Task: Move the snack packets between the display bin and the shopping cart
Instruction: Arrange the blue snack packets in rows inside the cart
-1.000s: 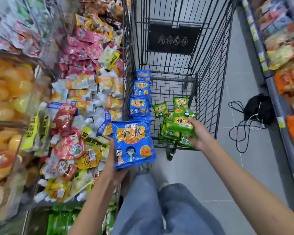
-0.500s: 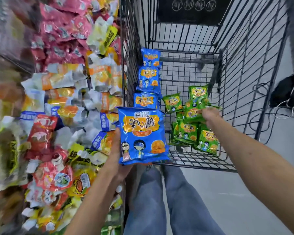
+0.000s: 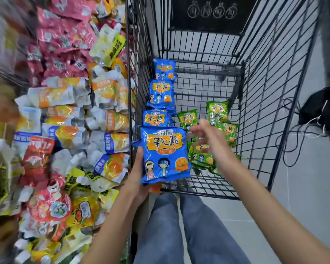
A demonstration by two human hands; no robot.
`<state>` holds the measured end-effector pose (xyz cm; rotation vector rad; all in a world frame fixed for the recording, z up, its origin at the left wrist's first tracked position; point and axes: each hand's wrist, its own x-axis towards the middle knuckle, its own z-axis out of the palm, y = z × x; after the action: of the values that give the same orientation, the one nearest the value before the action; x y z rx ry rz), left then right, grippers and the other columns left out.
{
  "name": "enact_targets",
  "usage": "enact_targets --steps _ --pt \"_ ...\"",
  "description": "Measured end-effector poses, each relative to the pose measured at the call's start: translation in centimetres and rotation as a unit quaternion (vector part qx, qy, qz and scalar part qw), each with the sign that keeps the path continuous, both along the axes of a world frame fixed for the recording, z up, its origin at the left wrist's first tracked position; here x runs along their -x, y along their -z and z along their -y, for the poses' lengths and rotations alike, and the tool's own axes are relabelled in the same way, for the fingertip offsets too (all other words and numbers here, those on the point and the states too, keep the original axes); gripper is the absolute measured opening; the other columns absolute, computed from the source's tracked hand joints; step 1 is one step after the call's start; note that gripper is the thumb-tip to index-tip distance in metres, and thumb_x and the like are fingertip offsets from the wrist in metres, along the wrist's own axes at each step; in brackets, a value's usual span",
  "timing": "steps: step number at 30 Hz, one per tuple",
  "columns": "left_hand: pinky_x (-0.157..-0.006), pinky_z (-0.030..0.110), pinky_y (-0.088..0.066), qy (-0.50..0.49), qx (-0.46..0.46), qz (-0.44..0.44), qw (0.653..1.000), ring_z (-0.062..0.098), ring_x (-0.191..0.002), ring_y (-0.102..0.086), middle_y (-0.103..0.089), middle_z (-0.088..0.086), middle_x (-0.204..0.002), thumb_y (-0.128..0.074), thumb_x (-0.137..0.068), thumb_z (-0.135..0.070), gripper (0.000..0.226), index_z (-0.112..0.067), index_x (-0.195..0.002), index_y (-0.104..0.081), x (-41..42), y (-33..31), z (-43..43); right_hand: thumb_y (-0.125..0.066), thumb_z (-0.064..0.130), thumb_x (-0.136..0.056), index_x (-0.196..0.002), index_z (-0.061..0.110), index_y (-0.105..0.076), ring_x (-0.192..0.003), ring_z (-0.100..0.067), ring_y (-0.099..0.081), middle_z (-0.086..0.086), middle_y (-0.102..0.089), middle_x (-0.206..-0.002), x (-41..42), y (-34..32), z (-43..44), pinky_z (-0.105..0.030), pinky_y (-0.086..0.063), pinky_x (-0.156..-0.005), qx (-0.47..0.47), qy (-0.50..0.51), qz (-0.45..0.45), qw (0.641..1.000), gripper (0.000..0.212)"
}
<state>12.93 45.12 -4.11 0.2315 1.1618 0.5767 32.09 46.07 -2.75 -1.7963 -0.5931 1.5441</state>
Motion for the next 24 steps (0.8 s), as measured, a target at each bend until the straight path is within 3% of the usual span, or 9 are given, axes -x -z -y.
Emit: enact_targets --steps 3,6,9,12,14,16,19,21,24 --pt "-0.078 0.034 -0.058 0.025 -0.064 -0.017 0.997 0.020 -0.095 -0.070 -0.072 0.003 -0.107 -0.075 -0.038 -0.077 0.088 -0.024 -0.108 -0.070 -1.9 -1.6 -0.9 -0.071 0.044 -0.076 -0.089 0.031 -0.062 -0.080 0.000 -0.064 0.019 -0.070 -0.086 2.5 -3.7 2.1 -0.016 -0.050 -0.072 -0.045 -0.052 -0.023 0.997 0.021" --pt "-0.076 0.034 -0.058 0.003 -0.048 -0.035 0.998 0.023 -0.097 -0.069 -0.068 0.009 -0.116 -0.063 -0.061 -0.067 0.088 -0.014 -0.131 -0.054 -3.4 -1.5 -1.9 -0.078 0.022 -0.072 -0.095 0.024 -0.063 -0.091 -0.015 -0.066 0.007 -0.072 -0.094 2.1 -4.3 1.3 -0.028 -0.054 -0.080 -0.045 -0.018 -0.017 0.999 0.028" --pt "-0.076 0.038 -0.058 0.029 -0.027 -0.031 0.999 0.033 -0.112 -0.060 -0.060 0.014 -0.129 -0.073 -0.066 -0.047 0.086 -0.014 -0.140 -0.044 -4.9 -1.8 -3.3 -0.075 0.027 -0.071 -0.094 0.023 -0.065 -0.085 -0.011 -0.068 0.006 -0.073 -0.093 -0.3 -4.3 -0.7 -0.020 -0.054 -0.068 -0.051 0.022 -0.067 0.996 0.025" --pt "-0.089 0.043 -0.052 0.038 -0.001 -0.034 0.999 0.032 -0.124 -0.052 -0.050 0.010 -0.141 -0.087 -0.024 -0.059 0.140 -0.019 -0.146 -0.032 -6.3 -2.0 -5.5 -0.073 0.044 -0.057 -0.093 0.024 -0.067 -0.087 -0.013 -0.069 0.005 -0.073 -0.096 -2.9 -3.6 -2.4 -0.026 -0.053 -0.072 -0.033 0.029 -0.109 0.993 0.041" --pt "-0.078 0.038 -0.056 0.025 0.004 -0.036 0.999 0.028 -0.123 -0.053 -0.044 0.006 -0.145 -0.086 -0.011 -0.060 0.156 -0.022 -0.150 -0.024 -7.0 -1.4 -7.2 -0.072 0.041 -0.056 -0.090 0.023 -0.070 -0.088 -0.015 -0.069 0.003 -0.073 -0.098 -4.5 -2.8 -3.9 -0.029 -0.054 -0.074 -0.034 0.054 -0.160 0.985 0.038" --pt "-0.066 0.034 -0.057 0.018 -0.009 -0.038 0.999 0.025 -0.106 -0.062 -0.050 0.004 -0.138 -0.086 -0.013 -0.056 0.146 -0.020 -0.145 -0.035 -7.5 -0.7 -9.1 -0.071 0.034 -0.062 -0.095 0.019 -0.068 -0.086 -0.018 -0.069 -0.002 -0.072 -0.100 -6.4 -1.6 -6.4 -0.030 -0.056 -0.072 -0.038 0.143 -0.204 0.968 0.036" --pt "-0.092 0.050 -0.050 0.031 -0.035 -0.038 0.998 0.030 -0.098 -0.063 -0.062 0.011 -0.123 -0.083 -0.032 -0.050 0.112 -0.012 -0.132 -0.051 -7.6 0.5 -12.4 -0.063 0.025 -0.083 -0.090 0.017 -0.063 -0.066 -0.013 -0.069 0.001 -0.074 -0.078 -9.2 1.1 -11.0 -0.025 -0.058 -0.060 -0.051 0.257 -0.215 0.941 0.011" --pt "-0.091 0.047 -0.050 0.031 -0.061 -0.013 0.998 0.027 -0.091 -0.067 -0.071 0.009 -0.105 -0.082 -0.048 -0.041 0.083 -0.010 -0.122 -0.061 -7.4 1.4 -14.3 -0.056 0.023 -0.091 -0.085 0.020 -0.059 -0.054 -0.007 -0.065 0.004 -0.070 -0.068 -10.5 4.4 -13.5 -0.023 -0.056 -0.057 -0.040 0.262 -0.164 0.950 0.007" --pt "-0.071 0.036 -0.058 0.031 -0.110 0.035 0.993 0.021 -0.079 -0.072 -0.075 0.004 -0.090 -0.088 -0.031 -0.050 0.064 -0.019 -0.087 -0.078 -6.8 2.6 -16.5 -0.053 0.020 -0.093 -0.082 0.020 -0.053 -0.051 -0.011 -0.061 -0.001 -0.063 -0.074 -10.0 10.8 -16.0 -0.021 -0.050 -0.047 0.044 0.181 -0.099 0.977 0.011"
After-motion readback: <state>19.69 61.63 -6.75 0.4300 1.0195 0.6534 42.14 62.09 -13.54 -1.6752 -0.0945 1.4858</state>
